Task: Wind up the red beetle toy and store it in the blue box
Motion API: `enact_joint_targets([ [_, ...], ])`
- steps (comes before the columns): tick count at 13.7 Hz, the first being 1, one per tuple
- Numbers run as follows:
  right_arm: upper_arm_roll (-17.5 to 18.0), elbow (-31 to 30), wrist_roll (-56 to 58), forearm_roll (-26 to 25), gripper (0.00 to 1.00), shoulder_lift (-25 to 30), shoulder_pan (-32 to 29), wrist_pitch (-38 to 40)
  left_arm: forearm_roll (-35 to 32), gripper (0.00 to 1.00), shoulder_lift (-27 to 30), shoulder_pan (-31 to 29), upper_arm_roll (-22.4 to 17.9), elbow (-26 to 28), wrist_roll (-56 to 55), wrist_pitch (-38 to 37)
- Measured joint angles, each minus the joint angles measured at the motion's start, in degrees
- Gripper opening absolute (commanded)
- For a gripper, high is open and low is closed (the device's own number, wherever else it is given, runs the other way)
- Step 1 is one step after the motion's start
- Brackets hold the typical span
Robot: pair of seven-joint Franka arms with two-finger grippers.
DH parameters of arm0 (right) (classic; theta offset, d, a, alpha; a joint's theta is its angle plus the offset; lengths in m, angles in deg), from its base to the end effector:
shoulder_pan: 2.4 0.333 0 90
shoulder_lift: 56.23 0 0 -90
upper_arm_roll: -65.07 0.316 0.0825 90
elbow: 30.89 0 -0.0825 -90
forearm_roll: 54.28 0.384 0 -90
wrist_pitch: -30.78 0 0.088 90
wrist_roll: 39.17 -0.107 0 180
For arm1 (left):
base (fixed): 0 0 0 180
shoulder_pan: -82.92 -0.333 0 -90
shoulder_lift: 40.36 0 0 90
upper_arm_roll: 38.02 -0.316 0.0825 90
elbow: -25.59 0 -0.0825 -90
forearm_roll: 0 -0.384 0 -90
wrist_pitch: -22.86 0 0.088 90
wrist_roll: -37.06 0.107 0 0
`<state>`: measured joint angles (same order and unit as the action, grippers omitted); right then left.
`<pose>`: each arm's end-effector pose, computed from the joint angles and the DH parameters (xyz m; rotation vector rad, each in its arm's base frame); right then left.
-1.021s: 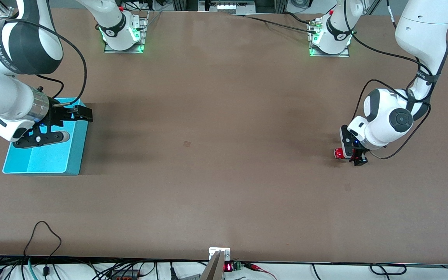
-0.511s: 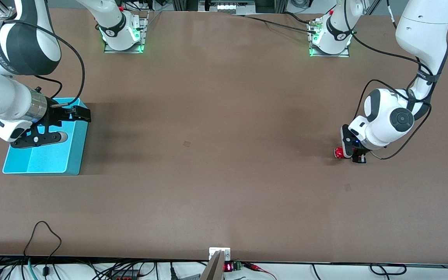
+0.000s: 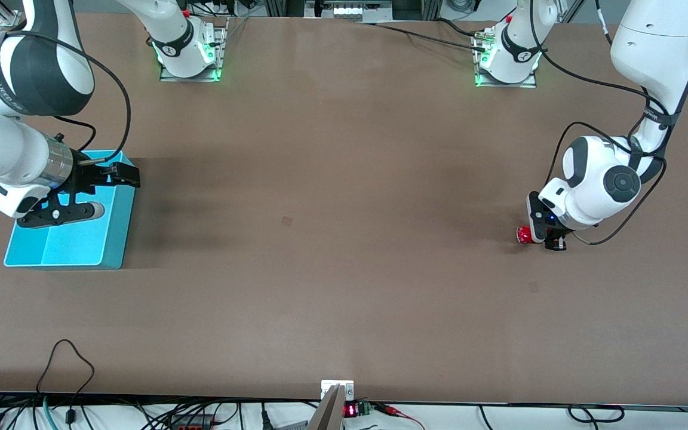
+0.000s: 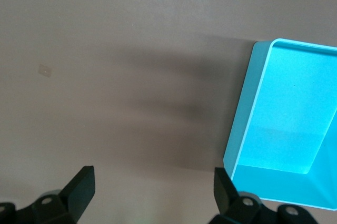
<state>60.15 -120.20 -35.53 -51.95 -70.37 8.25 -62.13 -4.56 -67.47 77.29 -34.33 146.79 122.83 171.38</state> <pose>0.6127 0.0706 0.4894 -3.1029 -0.2463 0.2861 0.5776 0.0178 0.1872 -2.2639 2.1598 0.0073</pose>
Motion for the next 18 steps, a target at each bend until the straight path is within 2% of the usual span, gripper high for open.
enact_joint_targets([
  [10, 0.01, -0.01, 0.0, 0.0, 1.0, -0.41, 0.05, 0.0, 0.0, 0.31, -0.01, -0.39, -0.01, 0.05, 0.19, -0.01],
  [16, 0.04, -0.01, 0.0, 0.0, 1.0, -0.41, 0.14, 0.0, 0.0, 0.31, -0.12, -7.8, -0.01, -0.03, 8.77, 0.04],
  [17, 0.04, -0.01, 0.0, 0.0, 1.0, -0.41, 0.15, 0.0, 0.0, 0.34, -0.2, -9.16, 0.0, -0.13, 10.32, 0.08],
  [18, 0.05, -0.01, 0.0, 0.0, 1.0, -0.41, 0.17, 0.0, 0.0, 0.48, -0.27, -10.36, 0.01, -0.23, 11.59, 0.12],
])
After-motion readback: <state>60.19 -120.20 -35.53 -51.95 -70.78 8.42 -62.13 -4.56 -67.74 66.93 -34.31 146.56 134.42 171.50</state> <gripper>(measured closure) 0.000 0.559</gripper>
